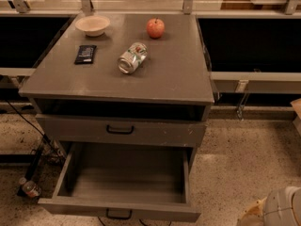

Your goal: Close middle drawer

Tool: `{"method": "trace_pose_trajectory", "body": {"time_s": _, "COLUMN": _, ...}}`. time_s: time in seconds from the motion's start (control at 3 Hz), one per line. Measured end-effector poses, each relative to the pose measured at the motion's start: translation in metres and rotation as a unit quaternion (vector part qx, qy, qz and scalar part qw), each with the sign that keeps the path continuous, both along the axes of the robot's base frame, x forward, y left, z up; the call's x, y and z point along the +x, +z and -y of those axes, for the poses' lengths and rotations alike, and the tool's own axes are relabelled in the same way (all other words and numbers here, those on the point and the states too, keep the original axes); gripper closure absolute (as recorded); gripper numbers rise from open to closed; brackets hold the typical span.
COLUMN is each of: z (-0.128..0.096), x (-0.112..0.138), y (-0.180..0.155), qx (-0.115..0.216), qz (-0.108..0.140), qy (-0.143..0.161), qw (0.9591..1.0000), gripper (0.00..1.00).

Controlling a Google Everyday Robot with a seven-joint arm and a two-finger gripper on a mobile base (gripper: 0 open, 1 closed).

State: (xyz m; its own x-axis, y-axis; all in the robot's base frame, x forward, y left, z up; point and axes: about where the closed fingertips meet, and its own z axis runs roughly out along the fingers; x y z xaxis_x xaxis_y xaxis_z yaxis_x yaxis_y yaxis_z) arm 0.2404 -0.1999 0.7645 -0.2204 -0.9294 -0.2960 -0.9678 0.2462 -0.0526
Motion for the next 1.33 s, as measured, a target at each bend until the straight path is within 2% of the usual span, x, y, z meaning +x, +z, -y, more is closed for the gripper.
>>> {"method": "trace_pose_trajectory", "body": {"time_s": 0.33, "z": -0.005, "x": 0.008, "y": -0.025, "qx": 0.019, "qz": -0.005, "qy": -0.010, "qw": 0.9998, "gripper": 1.00}}
{"method": "trace_pose_trajectory", "body": {"time_s": 0.67, "z": -0.028, "x": 0.032, "y": -0.070, "qx": -0.002, "qz": -0.038, "qy": -0.010, "qw": 0.9992, "gripper": 1.00}}
{"method": "trace_pose_trajectory", "body": {"time_s": 1.33, "z": -0.026, "x": 0.030, "y": -0.072, "qx": 0.001, "qz": -0.041, "qy": -0.024, "qw": 0.9989, "gripper": 1.00}}
